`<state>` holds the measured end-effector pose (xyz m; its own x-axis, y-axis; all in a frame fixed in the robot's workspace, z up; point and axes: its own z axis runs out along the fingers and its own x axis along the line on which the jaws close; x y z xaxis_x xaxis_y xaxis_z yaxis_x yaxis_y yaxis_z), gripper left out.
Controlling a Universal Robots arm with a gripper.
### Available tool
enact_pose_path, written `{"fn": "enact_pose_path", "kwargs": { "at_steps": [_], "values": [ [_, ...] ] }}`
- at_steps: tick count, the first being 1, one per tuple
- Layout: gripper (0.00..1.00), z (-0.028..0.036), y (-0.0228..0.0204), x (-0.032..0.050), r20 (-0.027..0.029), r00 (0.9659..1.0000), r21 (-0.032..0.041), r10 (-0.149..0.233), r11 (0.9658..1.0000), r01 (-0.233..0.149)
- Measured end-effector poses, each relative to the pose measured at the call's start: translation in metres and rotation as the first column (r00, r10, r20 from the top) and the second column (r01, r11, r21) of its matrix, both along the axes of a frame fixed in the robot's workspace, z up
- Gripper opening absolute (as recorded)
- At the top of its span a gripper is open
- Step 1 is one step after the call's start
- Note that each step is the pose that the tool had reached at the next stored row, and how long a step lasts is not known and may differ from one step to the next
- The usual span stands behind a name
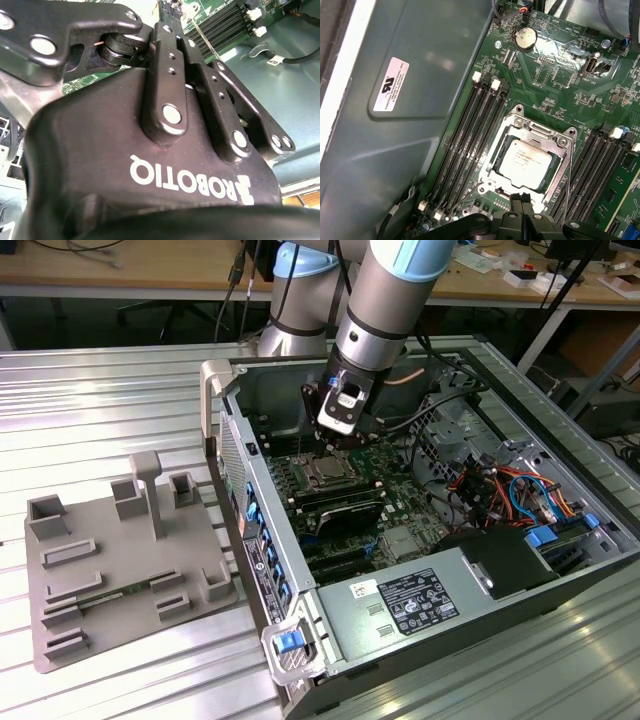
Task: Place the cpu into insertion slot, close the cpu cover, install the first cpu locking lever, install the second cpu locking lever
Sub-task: 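Install the first cpu locking lever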
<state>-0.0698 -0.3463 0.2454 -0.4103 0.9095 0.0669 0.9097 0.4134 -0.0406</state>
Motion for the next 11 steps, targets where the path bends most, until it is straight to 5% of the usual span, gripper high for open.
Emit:
{"fn": "enact_pose_path", "kwargs": {
  "at_steps": [11],
  "values": [
    [0.11,0.0000,0.0000,0.0000,0.0000,0.9997,-0.0001,0.023,0.9997,-0.023]
  ]
}}
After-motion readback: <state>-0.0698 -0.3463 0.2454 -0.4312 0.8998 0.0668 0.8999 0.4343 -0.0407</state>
